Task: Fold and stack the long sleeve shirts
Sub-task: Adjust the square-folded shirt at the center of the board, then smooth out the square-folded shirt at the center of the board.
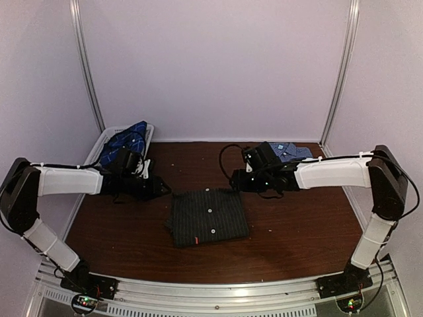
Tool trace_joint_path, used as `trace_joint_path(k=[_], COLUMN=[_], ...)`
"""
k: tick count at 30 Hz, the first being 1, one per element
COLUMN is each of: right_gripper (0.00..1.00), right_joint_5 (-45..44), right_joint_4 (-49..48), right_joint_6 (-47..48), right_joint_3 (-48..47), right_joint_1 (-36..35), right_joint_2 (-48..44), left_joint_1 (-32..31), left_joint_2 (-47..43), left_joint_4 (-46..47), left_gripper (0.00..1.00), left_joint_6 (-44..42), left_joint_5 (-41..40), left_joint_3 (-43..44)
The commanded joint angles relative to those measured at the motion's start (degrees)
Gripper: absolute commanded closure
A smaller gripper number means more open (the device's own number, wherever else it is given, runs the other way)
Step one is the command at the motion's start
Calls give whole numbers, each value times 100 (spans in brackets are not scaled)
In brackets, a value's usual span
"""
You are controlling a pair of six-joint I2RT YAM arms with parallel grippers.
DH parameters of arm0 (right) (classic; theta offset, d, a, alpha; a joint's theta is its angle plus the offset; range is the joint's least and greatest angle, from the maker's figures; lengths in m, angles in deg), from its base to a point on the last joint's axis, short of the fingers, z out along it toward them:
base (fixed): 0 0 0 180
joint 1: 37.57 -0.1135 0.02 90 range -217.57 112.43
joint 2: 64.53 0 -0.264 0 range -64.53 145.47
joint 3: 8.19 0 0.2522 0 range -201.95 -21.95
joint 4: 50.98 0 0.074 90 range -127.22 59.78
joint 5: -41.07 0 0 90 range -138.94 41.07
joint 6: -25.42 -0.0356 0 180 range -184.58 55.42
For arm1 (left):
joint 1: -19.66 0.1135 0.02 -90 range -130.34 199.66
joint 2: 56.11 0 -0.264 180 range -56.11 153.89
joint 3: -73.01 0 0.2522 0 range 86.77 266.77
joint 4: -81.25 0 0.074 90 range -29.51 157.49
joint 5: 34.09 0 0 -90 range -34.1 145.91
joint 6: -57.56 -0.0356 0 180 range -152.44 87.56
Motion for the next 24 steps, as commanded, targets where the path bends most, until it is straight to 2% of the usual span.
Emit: trace_joint_path(k=[1, 8, 16, 20, 24], right_gripper=[45, 45, 46, 46, 44], right_joint_5=[-263, -138, -111, -144, -267], right_joint_4=[299, 67, -152, -194, -199], right_joint_6=[81, -144, -400, -514, -606], right_joint_3=[336, 1087, 1505, 1644, 1841], right_joint_1=[-322, -456, -821, -980, -1026], right_joint_2=[-422, -679, -754, -773, -892], left_joint_1=[27, -243, -667, -767, -813], left_joint_2=[-445, -585, -390, -236, -213], left_joint_4=[-40, 364, 751, 783, 672], left_gripper=[59, 62, 65, 70, 70], left_joint_6=[99, 288, 566, 582, 589], left_joint_5=[-86, 101, -17, -2, -164], left_joint_3=[-580, -1327, -1475, -1422, -1425])
